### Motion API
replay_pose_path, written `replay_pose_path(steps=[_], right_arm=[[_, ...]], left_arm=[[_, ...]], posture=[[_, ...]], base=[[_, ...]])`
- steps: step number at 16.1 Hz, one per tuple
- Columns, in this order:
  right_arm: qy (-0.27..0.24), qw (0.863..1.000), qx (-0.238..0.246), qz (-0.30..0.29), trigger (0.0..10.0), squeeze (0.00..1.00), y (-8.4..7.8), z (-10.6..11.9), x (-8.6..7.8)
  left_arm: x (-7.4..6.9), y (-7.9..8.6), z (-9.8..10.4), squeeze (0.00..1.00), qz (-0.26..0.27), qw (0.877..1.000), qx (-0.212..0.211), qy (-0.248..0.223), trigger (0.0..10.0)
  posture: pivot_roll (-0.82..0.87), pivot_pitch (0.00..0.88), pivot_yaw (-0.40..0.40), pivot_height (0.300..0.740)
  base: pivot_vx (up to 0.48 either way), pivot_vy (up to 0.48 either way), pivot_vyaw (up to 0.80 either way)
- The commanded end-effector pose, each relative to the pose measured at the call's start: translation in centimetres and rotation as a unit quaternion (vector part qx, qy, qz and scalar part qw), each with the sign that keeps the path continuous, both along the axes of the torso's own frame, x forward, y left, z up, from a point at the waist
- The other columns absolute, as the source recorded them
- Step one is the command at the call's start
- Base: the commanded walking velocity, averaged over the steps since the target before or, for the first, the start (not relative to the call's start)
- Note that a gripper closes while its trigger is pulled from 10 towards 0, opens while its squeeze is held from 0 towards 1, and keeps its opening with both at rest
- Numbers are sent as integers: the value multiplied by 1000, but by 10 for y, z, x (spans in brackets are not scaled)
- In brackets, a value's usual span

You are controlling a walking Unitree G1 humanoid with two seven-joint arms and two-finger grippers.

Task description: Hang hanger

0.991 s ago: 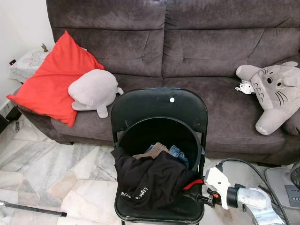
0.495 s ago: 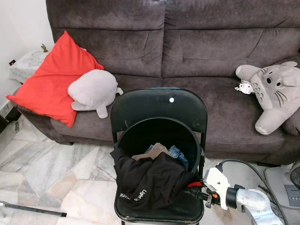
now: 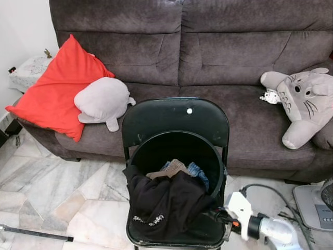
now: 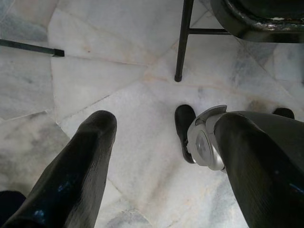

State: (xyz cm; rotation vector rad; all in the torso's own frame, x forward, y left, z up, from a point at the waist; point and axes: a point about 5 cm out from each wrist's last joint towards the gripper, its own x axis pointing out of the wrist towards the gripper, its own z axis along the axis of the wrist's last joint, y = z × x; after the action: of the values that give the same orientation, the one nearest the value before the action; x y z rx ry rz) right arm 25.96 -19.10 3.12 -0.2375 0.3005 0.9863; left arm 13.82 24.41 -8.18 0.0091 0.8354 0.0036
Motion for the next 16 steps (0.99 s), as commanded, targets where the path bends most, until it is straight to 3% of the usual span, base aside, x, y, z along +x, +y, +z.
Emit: replay_pose_path(steps=[1,3,5,8,11,16], right_arm=[[-15,1000,21,8,0,0,10,5,0],[-23,999,40,9,0,0,17,7,-7],[-40,995,89,-22,0,0,27,15,-12],[-56,984,142,-90,0,0,36,22,-17],[-43,950,244,-188,0,0,48,34,-26],[2,931,257,-258,0,0,57,27,-41]], left_arm=[[-8,2,-2,0,-6,1000,5,11,10000],[-3,-4,-3,0,-10,1000,4,9,10000],[1,-10,-3,0,-12,1000,3,7,10000],[-4,-2,-2,0,-10,1000,4,12,10000],[-4,1,-1,0,-9,1000,6,10,10000],[2,-3,1,0,-14,1000,8,-9,10000]], posture=[[-53,135,121,721],[-54,136,118,721],[-54,134,117,721],[-63,130,114,721],[-71,122,115,721],[-69,105,113,721]], base=[[0,0,0],[0,0,0],[0,0,0],[0,0,0],[0,0,0],[0,0,0]])
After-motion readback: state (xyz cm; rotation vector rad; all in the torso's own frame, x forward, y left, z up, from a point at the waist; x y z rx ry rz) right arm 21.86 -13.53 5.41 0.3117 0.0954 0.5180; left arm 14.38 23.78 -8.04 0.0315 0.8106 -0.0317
